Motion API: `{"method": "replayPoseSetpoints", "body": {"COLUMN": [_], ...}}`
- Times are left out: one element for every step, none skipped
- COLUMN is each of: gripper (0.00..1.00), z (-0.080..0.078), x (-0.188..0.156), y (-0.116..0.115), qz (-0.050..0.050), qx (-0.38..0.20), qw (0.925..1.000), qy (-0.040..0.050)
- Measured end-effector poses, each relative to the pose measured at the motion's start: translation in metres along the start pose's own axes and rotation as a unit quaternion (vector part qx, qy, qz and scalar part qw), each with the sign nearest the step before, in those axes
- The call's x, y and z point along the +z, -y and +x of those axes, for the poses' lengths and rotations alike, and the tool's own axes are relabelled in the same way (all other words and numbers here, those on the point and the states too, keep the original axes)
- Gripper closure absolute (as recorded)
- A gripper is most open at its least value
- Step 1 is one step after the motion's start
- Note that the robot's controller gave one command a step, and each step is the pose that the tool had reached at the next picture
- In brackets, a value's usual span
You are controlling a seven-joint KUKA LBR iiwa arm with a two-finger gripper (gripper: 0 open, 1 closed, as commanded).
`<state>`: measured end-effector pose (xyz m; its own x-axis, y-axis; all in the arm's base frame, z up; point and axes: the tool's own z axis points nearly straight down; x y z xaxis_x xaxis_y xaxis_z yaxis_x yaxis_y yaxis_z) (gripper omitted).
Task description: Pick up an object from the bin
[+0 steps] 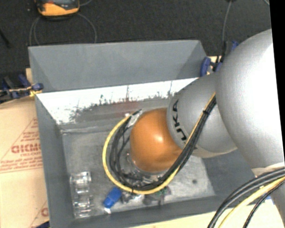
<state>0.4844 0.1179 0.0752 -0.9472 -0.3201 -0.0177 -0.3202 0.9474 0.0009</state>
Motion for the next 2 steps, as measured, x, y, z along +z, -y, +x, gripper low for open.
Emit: {"method": "replayPoseSetpoints", "body": {"gripper": [1.0, 0.0], "z": [-0.0169, -0.0152], "x": [-0.1301, -0.1255], "y": [0.0179, 0.0164], "qz": [0.002, 0.0], "qx": [0.006, 0.006], "qw": [1.0, 1.0], "qy": [-0.0032, -0.0076]}}
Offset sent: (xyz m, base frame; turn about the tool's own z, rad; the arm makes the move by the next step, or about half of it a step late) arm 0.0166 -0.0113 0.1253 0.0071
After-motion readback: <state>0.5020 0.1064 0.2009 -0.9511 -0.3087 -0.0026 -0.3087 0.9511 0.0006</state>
